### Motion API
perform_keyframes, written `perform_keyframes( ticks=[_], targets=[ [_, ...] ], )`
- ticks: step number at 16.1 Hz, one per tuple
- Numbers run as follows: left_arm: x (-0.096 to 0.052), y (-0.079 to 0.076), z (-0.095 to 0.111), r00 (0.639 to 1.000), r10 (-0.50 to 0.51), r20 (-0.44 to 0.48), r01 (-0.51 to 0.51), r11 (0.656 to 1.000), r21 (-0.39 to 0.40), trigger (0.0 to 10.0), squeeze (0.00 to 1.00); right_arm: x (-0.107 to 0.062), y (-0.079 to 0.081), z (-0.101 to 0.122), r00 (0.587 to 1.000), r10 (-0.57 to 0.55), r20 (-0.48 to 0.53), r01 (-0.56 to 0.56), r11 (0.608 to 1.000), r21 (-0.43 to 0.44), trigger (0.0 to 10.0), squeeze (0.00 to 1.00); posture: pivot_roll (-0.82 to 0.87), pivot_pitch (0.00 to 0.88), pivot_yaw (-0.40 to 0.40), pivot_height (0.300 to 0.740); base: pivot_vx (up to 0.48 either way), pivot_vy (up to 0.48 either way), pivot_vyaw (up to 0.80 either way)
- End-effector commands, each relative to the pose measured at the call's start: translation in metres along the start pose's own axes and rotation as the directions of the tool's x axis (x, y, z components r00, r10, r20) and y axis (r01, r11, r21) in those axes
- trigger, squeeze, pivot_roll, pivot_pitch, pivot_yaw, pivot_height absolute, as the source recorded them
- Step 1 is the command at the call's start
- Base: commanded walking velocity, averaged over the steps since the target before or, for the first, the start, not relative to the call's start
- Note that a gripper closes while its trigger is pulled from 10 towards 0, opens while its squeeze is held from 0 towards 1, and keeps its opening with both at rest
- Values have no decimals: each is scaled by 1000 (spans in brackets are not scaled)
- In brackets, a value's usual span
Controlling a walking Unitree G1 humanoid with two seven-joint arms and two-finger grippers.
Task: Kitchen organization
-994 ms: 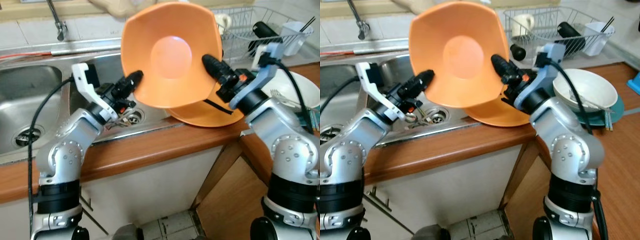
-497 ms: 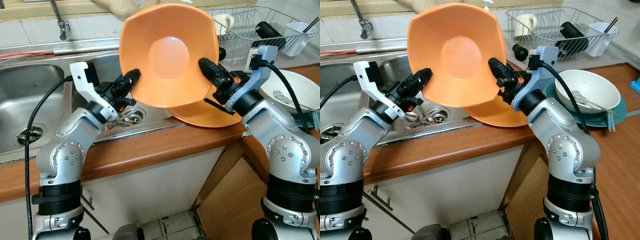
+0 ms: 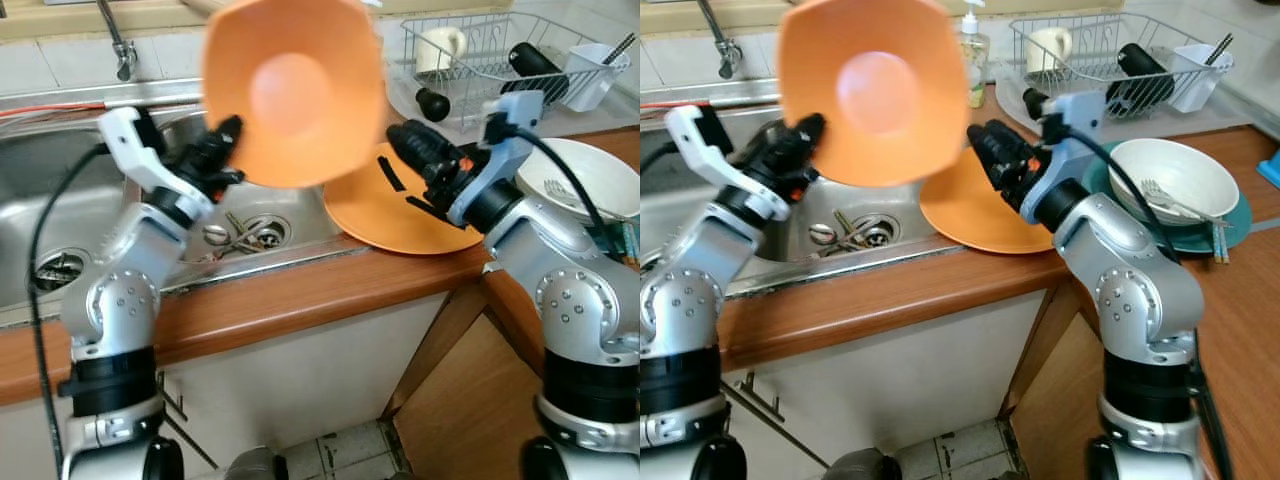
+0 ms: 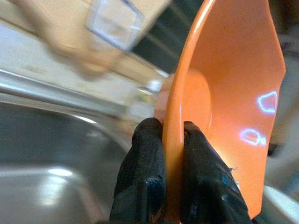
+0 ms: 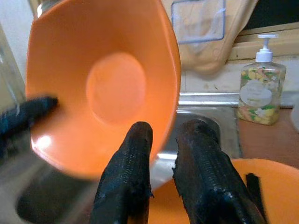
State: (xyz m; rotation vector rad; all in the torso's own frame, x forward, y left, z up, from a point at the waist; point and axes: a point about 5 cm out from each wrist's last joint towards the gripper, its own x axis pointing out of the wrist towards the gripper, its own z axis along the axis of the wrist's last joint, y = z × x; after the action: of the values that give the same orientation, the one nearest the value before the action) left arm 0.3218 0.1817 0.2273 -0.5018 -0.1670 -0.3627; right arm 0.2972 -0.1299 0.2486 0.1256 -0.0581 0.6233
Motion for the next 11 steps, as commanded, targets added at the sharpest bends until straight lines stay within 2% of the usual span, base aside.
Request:
perform_keyframes(
  ticks=[1,3,4,5,8,11],
  targets=[
    [1,15,8,994,106,14,-106,991,84,0,0,-2,5,-6,999,21,-50,-25,997,-76,10000,0,24,0,38,716,0,0,0],
    [0,21,6,988,155,-2,-153,981,122,0,0,-2,7,-9,997,28,-74,-35,995,-95,10000,0,22,0,39,716,0,0,0],
    [-1,36,1,963,267,-38,-255,946,202,0,0,-4,10,-13,992,55,-115,-71,987,-141,10000,0,16,0,39,716,0,0,0],
    [-1,45,-4,943,325,-68,-300,921,248,0,0,-5,12,-16,988,69,-138,-91,983,-159,10000,0,9,0,40,716,0,0,0],
    [1,56,-24,904,382,-192,-314,897,310,0,0,-8,15,-24,975,100,-201,-138,972,-188,10000,0,-6,0,46,716,0,0,0],
    [3,61,-38,872,413,-264,-321,888,330,0,0,-11,18,-27,967,112,-227,-159,966,-202,10000,0,-21,0,56,716,0,0,0]
  ],
)
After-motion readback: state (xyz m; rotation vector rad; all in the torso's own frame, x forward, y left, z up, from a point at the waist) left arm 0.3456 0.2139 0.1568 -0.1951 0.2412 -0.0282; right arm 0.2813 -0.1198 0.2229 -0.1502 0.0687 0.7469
